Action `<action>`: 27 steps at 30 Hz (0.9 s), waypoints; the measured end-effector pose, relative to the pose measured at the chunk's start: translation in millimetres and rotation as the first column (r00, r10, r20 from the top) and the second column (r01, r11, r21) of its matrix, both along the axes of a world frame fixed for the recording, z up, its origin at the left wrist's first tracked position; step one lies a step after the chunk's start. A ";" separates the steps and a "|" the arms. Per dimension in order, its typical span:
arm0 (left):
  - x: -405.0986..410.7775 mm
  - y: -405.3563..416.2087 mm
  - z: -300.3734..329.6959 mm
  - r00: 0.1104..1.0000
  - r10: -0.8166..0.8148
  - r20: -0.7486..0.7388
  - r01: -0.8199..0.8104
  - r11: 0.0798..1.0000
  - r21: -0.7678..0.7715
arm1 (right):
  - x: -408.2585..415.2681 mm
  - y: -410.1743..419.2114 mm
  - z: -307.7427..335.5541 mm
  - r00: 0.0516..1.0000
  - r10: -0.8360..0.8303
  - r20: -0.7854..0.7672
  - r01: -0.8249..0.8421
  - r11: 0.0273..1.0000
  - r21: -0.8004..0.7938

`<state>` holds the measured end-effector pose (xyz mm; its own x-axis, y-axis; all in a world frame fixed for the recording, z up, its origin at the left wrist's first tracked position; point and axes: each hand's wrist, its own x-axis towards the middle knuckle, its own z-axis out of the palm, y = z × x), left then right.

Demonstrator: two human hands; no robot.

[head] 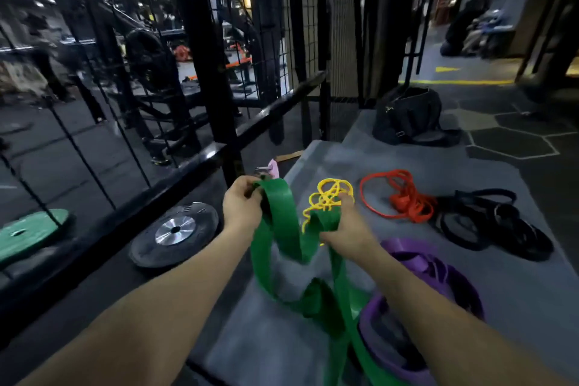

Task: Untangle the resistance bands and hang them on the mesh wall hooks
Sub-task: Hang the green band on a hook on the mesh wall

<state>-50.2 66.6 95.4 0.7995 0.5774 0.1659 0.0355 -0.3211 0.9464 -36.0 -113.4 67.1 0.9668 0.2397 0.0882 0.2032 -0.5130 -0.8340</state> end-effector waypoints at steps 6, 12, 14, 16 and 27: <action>-16.0 11.8 100.4 0.998 0.004 -0.070 -0.004 1.000 -0.003 | -14.3 8.9 103.5 0.966 0.212 -0.147 -0.233 0.962 -0.145; -49.4 19.9 238.3 0.994 0.082 -0.065 -0.086 0.995 -0.046 | -34.1 35.6 246.6 0.940 0.298 -0.168 -0.312 0.948 -0.065; -64.4 21.9 281.2 0.991 0.123 -0.050 -0.124 0.992 -0.020 | -40.2 41.1 286.1 0.927 0.351 -0.133 -0.361 0.931 -0.059; -80.3 24.9 319.1 0.983 0.177 -0.052 -0.177 0.984 0.011 | -48.7 45.4 324.8 0.909 0.405 -0.094 -0.410 0.911 -0.041; -209.6 19.3 450.8 0.865 0.475 0.161 -0.466 0.880 -0.092 | -121.9 68.1 474.8 0.626 0.778 -0.049 -0.780 0.625 -0.044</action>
<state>-259.8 85.9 546.3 0.3922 0.8884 0.2387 0.0053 -0.2616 0.9652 -157.9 -45.3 541.9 0.4184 0.9078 0.0296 0.5301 -0.2176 -0.8195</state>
